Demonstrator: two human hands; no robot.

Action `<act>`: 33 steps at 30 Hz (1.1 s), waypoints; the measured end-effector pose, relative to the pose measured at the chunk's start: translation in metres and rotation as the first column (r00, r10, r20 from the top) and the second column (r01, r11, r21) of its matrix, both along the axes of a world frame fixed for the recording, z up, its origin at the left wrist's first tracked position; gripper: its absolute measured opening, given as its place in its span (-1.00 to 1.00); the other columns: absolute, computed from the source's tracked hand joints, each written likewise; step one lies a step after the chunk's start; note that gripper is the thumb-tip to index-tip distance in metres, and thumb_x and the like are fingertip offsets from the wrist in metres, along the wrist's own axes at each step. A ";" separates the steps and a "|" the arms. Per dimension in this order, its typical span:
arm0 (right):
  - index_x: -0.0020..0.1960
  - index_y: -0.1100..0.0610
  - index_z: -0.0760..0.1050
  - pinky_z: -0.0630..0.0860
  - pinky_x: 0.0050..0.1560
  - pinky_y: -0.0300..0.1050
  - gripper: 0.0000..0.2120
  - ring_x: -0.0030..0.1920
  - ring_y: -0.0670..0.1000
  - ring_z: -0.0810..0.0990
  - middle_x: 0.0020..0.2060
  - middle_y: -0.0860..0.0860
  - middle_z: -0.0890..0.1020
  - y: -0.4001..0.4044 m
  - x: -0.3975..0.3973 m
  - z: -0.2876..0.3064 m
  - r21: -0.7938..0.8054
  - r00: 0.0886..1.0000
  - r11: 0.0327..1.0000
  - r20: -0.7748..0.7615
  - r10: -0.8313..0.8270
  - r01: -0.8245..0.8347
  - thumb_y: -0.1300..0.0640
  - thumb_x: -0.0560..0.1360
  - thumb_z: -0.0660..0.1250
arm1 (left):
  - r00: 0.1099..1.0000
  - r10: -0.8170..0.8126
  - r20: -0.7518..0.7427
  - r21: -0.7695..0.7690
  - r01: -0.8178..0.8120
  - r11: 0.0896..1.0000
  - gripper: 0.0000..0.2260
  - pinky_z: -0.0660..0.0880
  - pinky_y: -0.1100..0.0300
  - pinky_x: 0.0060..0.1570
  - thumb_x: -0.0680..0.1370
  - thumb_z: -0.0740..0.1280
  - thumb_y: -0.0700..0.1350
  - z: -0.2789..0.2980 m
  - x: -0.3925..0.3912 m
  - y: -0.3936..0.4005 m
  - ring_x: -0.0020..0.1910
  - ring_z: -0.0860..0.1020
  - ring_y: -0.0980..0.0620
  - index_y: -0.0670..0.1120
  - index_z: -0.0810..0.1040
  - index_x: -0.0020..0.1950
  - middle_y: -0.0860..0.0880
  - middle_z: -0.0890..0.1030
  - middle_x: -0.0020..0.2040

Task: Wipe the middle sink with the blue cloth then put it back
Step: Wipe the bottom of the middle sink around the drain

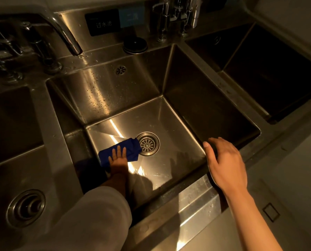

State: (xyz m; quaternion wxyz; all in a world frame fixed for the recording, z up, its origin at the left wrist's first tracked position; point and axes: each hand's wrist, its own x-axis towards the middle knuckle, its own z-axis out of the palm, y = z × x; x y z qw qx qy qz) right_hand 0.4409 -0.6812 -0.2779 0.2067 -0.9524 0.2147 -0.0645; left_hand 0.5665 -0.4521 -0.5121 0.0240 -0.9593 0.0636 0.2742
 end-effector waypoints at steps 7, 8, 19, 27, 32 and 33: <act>0.19 0.17 0.50 0.35 0.30 0.08 -0.64 0.25 0.09 0.46 0.13 0.13 0.59 -0.001 -0.001 0.000 0.000 1.000 1.000 -0.016 0.006 -0.006 -0.02 0.57 0.12 | 0.995 -0.096 -0.013 -0.007 0.096 0.995 -0.52 -0.04 -0.13 0.50 0.70 -0.05 -0.18 0.000 -0.021 -0.002 0.56 -0.11 -0.20 -0.08 -0.18 0.58 -0.16 -0.16 0.58; 0.19 0.17 0.50 0.35 0.30 0.08 -0.64 0.25 0.09 0.46 0.13 0.13 0.59 -0.001 -0.001 0.000 -0.001 1.000 1.000 -0.014 0.004 -0.004 -0.02 0.57 0.12 | 0.993 -0.118 -0.025 -0.004 0.117 0.993 -0.51 -0.03 -0.13 0.50 0.70 -0.03 -0.17 -0.001 -0.022 -0.002 0.56 -0.11 -0.20 -0.07 -0.18 0.58 -0.15 -0.16 0.58; 0.17 0.18 0.51 0.34 0.29 0.08 -0.66 0.24 0.10 0.47 0.12 0.14 0.60 0.000 0.001 0.002 -0.001 1.000 1.000 -0.003 -0.011 0.011 -0.01 0.57 0.14 | 0.949 -0.291 -0.119 0.024 0.296 0.955 -0.41 -0.08 -0.13 0.51 0.67 0.10 -0.07 0.000 -0.026 -0.001 0.56 -0.14 -0.16 -0.04 -0.18 0.58 -0.10 -0.17 0.59; 0.18 0.20 0.51 0.33 0.29 0.08 -0.65 0.25 0.12 0.46 0.13 0.16 0.59 0.001 0.001 0.003 -0.013 1.000 1.000 -0.010 -0.019 0.019 0.00 0.57 0.14 | 0.862 -0.471 -0.188 -0.026 0.475 0.880 -0.40 -0.14 -0.13 0.53 0.66 0.12 -0.03 0.010 -0.036 -0.010 0.56 -0.17 -0.14 -0.02 -0.16 0.58 -0.07 -0.18 0.59; 0.19 0.20 0.50 0.33 0.31 0.08 -0.64 0.26 0.11 0.45 0.14 0.15 0.59 0.001 0.002 0.003 -0.011 1.000 1.000 -0.022 -0.017 0.017 -0.01 0.57 0.13 | 0.824 -0.530 -0.200 -0.074 0.527 0.847 -0.40 -0.16 -0.10 0.53 0.65 0.12 0.02 0.015 -0.042 -0.012 0.57 -0.18 -0.12 0.00 -0.13 0.58 -0.05 -0.17 0.59; 0.18 0.20 0.50 0.33 0.31 0.09 -0.65 0.26 0.11 0.45 0.13 0.15 0.59 0.001 0.002 0.003 -0.009 1.000 1.000 -0.021 -0.018 0.018 -0.01 0.57 0.14 | 0.827 -0.527 -0.194 -0.070 0.524 0.849 -0.41 -0.15 -0.09 0.53 0.65 0.11 0.04 0.015 -0.042 -0.011 0.57 -0.16 -0.11 0.00 -0.12 0.58 -0.04 -0.15 0.59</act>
